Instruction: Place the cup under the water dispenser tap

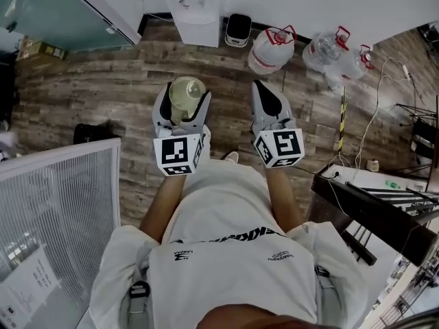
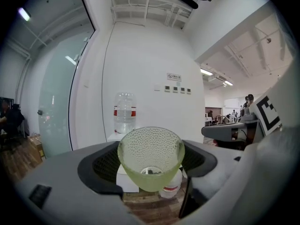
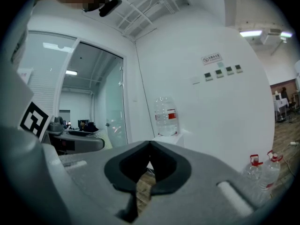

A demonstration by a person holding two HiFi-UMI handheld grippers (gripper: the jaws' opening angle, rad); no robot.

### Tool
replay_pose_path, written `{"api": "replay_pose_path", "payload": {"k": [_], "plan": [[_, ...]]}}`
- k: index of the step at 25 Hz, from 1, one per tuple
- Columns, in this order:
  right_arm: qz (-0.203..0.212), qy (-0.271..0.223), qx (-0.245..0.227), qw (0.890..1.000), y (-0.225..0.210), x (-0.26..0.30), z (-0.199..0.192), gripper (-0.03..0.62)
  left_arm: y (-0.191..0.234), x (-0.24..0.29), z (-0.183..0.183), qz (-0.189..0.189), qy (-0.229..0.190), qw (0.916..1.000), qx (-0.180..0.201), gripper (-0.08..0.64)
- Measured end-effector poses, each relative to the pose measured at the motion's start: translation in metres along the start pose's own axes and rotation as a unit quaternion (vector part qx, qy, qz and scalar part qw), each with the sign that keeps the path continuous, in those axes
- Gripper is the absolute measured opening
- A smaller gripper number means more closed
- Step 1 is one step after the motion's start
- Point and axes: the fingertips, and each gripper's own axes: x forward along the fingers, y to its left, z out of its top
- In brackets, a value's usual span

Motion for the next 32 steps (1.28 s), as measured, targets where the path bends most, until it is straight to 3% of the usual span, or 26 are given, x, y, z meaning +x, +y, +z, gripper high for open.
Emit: {"api": "replay_pose_path", "payload": {"k": [3,12,16,22,32], "plan": [[0.011,0.013,-0.007,1.000,-0.006,0.044,0.002,-0.002,0.028,0.042,0.003,-0.009,0.005,0.9999,-0.012,0.376],[-0.039,0.033,-0.013,0.999,-0.031,0.188,0.025,-0.002,0.121,0.163,0.018,-0.052,0.035,0.9978,-0.024,0.376],[-0.040,0.055,-0.007,0.998,-0.027,0.244,0.020,-0.002,0.154,0.204,0.020,-0.070,0.045,0.9961,-0.029,0.376],[-0.055,0.065,-0.019,0.996,-0.031,0.298,0.013,-0.002,0.178,0.248,0.009,-0.095,0.065,0.9932,-0.020,0.376],[-0.053,0.063,-0.011,0.997,-0.075,0.350,-0.014,-0.002,0.183,0.323,-0.018,-0.083,0.067,0.9943,0.011,0.376]]}}
